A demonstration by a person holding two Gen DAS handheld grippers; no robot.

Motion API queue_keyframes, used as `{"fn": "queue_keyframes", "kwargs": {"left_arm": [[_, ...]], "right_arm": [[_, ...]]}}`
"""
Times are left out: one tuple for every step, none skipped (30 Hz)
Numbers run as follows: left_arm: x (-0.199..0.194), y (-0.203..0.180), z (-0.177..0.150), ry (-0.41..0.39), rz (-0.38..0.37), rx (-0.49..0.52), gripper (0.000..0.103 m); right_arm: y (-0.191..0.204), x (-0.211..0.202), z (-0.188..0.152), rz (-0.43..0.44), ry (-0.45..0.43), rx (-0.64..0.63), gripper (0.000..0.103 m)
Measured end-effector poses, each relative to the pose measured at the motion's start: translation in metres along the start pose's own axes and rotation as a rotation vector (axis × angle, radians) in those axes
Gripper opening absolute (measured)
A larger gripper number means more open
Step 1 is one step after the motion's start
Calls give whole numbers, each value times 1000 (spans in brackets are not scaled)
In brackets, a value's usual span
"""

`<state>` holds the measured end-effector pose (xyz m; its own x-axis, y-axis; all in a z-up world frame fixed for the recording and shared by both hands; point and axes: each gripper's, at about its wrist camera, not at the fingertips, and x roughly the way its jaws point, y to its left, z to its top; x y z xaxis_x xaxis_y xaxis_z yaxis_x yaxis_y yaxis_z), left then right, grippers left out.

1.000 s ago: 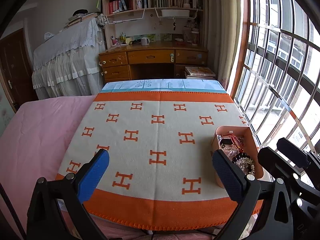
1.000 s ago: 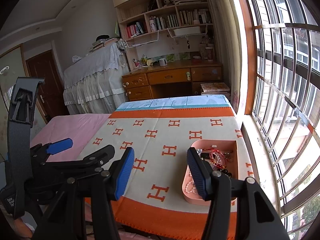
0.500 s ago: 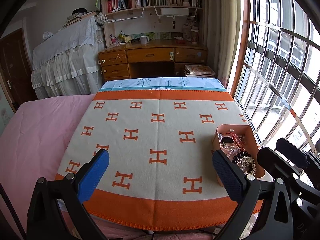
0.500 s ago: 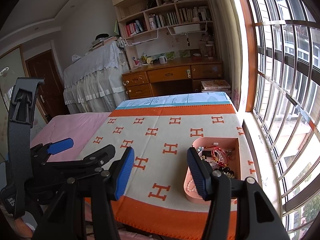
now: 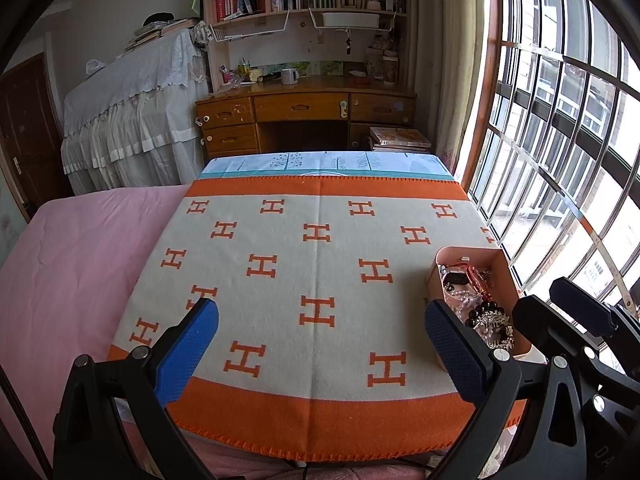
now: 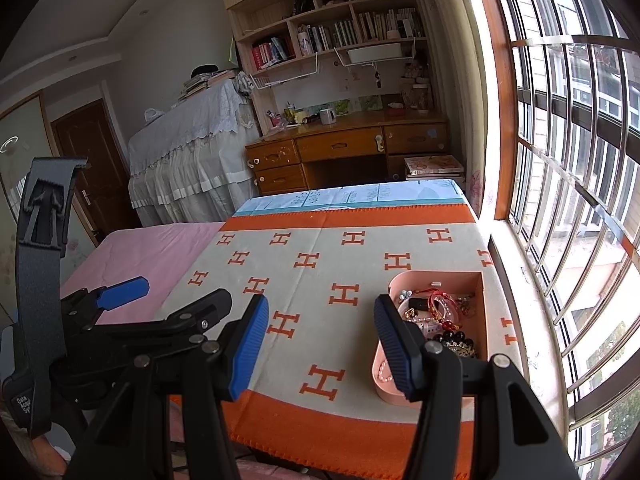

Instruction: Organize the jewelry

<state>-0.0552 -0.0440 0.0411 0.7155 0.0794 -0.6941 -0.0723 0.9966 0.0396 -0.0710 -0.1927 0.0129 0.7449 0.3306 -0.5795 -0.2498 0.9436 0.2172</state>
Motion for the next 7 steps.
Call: {"fn": "queue_keyframes", "kwargs": {"left_arm": [[0, 0, -1, 2, -2, 0, 102], [0, 0, -2, 4, -4, -1, 102], [1, 0, -3, 6, -5, -1, 102], [5, 2, -2, 6, -5, -1, 102], [5, 2, -2, 6, -5, -1, 102], [5, 2, -2, 6, -5, -2, 102], [5, 2, -1, 6, -5, -2, 102]], "right_arm": [[1, 0, -1, 0, 1, 0, 56], [2, 0, -2, -1, 3, 1, 56], [1, 1, 0, 0, 3, 2, 56], [2, 0, -1, 0, 4, 2, 56], [1, 0, 0, 0, 3, 2, 56], [2, 0, -1, 0, 4, 2, 56], [1, 0, 0, 1, 3, 2, 56]]}}
